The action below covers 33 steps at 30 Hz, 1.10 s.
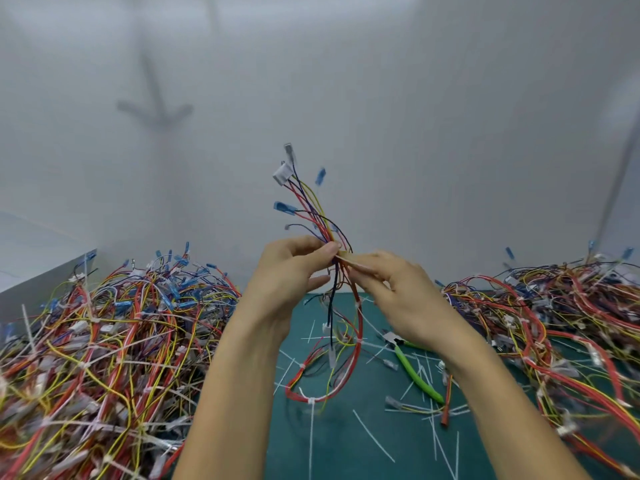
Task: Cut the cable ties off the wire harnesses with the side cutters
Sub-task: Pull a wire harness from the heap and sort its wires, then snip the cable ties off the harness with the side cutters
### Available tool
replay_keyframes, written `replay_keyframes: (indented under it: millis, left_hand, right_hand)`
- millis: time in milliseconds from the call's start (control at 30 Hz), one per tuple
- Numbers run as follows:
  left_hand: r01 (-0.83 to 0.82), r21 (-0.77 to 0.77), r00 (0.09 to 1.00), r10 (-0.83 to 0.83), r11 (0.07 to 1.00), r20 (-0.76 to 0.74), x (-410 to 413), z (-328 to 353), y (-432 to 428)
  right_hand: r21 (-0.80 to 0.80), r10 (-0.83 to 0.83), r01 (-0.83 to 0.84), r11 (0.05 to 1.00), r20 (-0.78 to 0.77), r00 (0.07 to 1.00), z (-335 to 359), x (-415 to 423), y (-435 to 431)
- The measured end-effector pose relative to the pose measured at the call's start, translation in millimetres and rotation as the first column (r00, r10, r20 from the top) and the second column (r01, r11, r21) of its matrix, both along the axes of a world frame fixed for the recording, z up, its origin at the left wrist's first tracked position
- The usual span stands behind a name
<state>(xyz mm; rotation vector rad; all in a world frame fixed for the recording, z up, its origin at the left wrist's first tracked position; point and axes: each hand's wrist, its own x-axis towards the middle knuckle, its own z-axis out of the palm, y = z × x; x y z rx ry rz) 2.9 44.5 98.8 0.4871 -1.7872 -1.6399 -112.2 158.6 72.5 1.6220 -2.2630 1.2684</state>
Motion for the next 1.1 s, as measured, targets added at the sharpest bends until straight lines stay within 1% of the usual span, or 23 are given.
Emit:
replay_keyframes:
  millis: [67, 133, 167, 200, 233, 300, 367, 433, 500, 633, 800, 933, 1033, 1100]
  left_hand:
    - [-0.022, 0.024, 1.0, 0.022, 0.999, 0.004, -1.7, -1.2, -0.7]
    - [-0.053, 0.039, 0.999, 0.052, 0.998, 0.011, -2.8, -1.2, 0.1]
    - [-0.056, 0.039, 0.998, 0.055, 0.998, 0.011, -2.9, -1.1, 0.4]
    - [-0.052, 0.032, 0.999, 0.051, 0.998, 0.008, -2.5, -0.9, 0.4]
    - [-0.046, 0.02, 0.999, 0.046, 0.999, 0.005, -1.8, -0.6, 0.4]
    - [-0.038, -0.006, 0.999, 0.038, 0.999, 0.002, 0.2, 0.6, 0.6]
    - [-0.03, -0.025, 1.0, 0.03, 0.999, -0.003, 2.1, 2.0, 0.7]
    - [-0.02, -0.04, 1.0, 0.019, 0.999, -0.008, 3.4, 2.9, 0.3]
    - [-0.008, -0.049, 1.0, 0.008, 0.999, -0.017, 4.1, 3.7, 0.5]
    - [-0.009, -0.052, 0.999, 0.006, 0.999, -0.049, 4.9, 5.4, 1.0]
    - [-0.016, -0.077, 0.999, 0.012, 0.997, -0.049, 6.2, 6.1, 0.8]
    - [-0.004, -0.076, 1.0, 0.002, 0.997, -0.026, 5.7, 6.0, 1.7]
    - [0.004, -0.078, 1.0, -0.005, 0.997, -0.017, 5.2, 6.0, 2.5]
    - [0.005, -0.079, 1.0, -0.006, 0.997, -0.017, 5.2, 5.8, 2.6]
  right_hand:
    - [-0.005, -0.019, 0.02, 1.0, 0.073, 0.997, -0.5, -5.0, 1.1]
    - [-0.008, -0.101, 0.103, 0.995, 0.126, 0.987, -4.1, -11.3, 1.6]
    - [0.047, -0.175, 0.171, 0.984, 0.1, 0.979, -8.1, -15.6, 1.9]
    - [0.141, -0.256, 0.249, 0.958, 0.031, 0.966, -13.3, -20.7, 2.2]
    - [0.26, -0.321, 0.326, 0.909, -0.065, 0.945, -19.2, -25.6, 2.9]
    - [0.497, -0.361, 0.422, 0.758, -0.22, 0.906, -30.2, -31.4, 4.3]
    - [0.674, -0.326, 0.412, 0.613, -0.26, 0.909, -39.8, -33.0, 5.5]
    - [0.764, -0.296, 0.394, 0.512, -0.273, 0.915, -48.3, -33.2, 6.0]
    - [0.785, -0.278, 0.411, 0.463, -0.312, 0.909, -56.9, -34.5, 5.0]
    - [0.747, -0.292, 0.475, 0.465, -0.377, 0.879, -65.9, -35.3, 1.0]
    - [0.745, -0.307, 0.477, 0.467, -0.369, 0.877, -71.8, -33.9, 1.7]
    - [0.746, -0.328, 0.457, 0.484, -0.33, 0.885, -73.3, -31.7, -0.5]
    - [0.748, -0.365, 0.413, 0.519, -0.243, 0.899, -73.0, -30.8, -2.0]
    - [0.763, -0.392, 0.401, 0.507, -0.21, 0.896, -73.4, -31.1, -3.7]
